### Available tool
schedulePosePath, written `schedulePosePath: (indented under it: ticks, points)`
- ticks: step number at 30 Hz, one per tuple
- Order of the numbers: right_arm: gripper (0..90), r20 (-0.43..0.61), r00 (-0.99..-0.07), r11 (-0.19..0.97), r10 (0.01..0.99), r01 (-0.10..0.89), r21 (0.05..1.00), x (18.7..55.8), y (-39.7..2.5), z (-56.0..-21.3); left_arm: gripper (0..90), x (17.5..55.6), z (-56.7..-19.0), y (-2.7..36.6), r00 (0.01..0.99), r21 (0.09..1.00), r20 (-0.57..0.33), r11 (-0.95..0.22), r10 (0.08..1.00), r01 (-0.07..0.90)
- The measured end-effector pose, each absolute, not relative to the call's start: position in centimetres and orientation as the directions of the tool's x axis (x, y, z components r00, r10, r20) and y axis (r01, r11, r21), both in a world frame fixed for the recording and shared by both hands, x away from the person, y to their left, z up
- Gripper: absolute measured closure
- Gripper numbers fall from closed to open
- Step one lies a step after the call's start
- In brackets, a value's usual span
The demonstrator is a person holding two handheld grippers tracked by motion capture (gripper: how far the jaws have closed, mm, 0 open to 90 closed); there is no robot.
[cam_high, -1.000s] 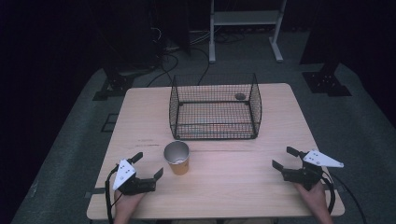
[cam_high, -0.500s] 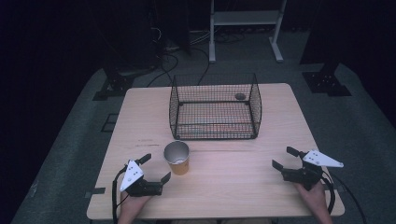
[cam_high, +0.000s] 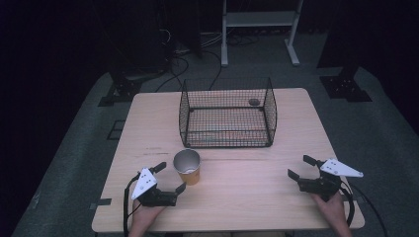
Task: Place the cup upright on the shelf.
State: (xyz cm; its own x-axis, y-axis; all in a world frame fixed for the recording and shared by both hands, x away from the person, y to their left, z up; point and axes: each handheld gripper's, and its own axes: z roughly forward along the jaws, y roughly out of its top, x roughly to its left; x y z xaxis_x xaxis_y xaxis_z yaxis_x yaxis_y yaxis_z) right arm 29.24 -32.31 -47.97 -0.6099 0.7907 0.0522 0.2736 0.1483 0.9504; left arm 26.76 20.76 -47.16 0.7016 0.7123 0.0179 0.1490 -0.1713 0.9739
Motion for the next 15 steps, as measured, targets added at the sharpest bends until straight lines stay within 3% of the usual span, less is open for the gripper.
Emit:
schedulePosePath:
  ticks: [15]
  points:
    - [13.4, 0.048, -0.608, 0.153, 0.792, 0.275, 0.949, 29.3, -32.3, -48.0, 0.4, 27.7, -47.1, 19.5, 0.711, 0.973, 0.006, -0.17, 0.703, 0.159]
